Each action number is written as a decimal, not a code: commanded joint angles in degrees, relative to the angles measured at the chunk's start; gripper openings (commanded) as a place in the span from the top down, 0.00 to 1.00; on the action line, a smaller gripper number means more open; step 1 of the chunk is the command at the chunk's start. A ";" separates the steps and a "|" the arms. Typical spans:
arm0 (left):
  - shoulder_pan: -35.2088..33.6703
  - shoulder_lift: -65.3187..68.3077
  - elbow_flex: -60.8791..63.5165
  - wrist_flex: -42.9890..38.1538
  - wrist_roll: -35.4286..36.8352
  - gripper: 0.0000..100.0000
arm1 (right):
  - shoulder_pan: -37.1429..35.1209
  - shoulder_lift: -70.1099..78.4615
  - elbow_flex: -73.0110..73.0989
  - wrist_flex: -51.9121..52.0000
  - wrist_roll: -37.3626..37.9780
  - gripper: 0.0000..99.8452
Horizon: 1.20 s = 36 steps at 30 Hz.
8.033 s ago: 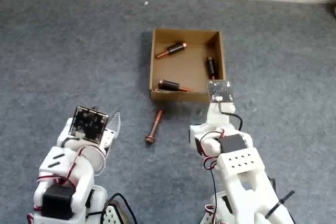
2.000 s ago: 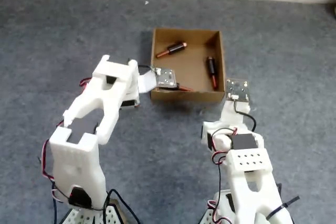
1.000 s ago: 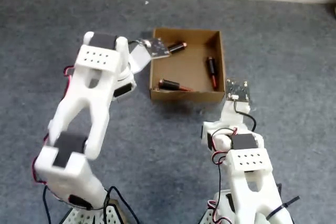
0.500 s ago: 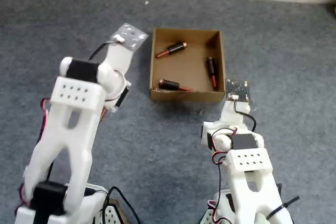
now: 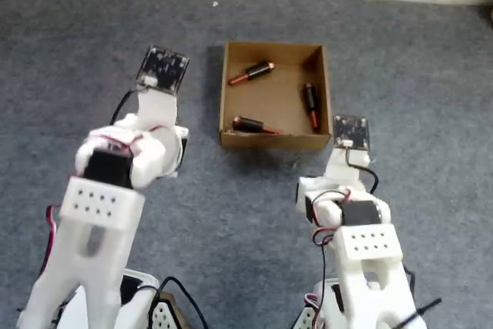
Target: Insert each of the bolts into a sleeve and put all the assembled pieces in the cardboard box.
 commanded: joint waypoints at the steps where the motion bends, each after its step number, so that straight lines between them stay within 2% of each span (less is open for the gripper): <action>1: 4.09 -7.96 4.97 -7.65 3.16 0.99 | -1.19 -11.91 0.84 0.75 0.35 0.99; 7: 9.45 -15.43 8.40 -10.73 7.65 0.99 | -9.71 -24.13 7.60 0.84 0.62 0.99; 12: 10.68 -22.99 11.47 -15.47 15.56 0.99 | -14.20 -31.08 10.68 0.75 0.79 0.99; 17: 12.70 -30.46 16.48 -20.66 21.01 0.99 | -17.54 -37.32 16.22 -4.79 0.79 0.99; 20: 15.08 -34.51 20.79 -24.97 21.10 0.99 | -19.65 -41.71 19.82 -8.66 1.32 0.99; 26: 19.74 -40.13 29.23 -33.41 20.92 0.99 | -22.90 -52.53 27.30 -11.65 12.48 0.99; 36: 24.92 -41.19 36.70 -41.67 20.84 0.99 | -25.89 -52.26 30.20 -17.45 12.84 0.99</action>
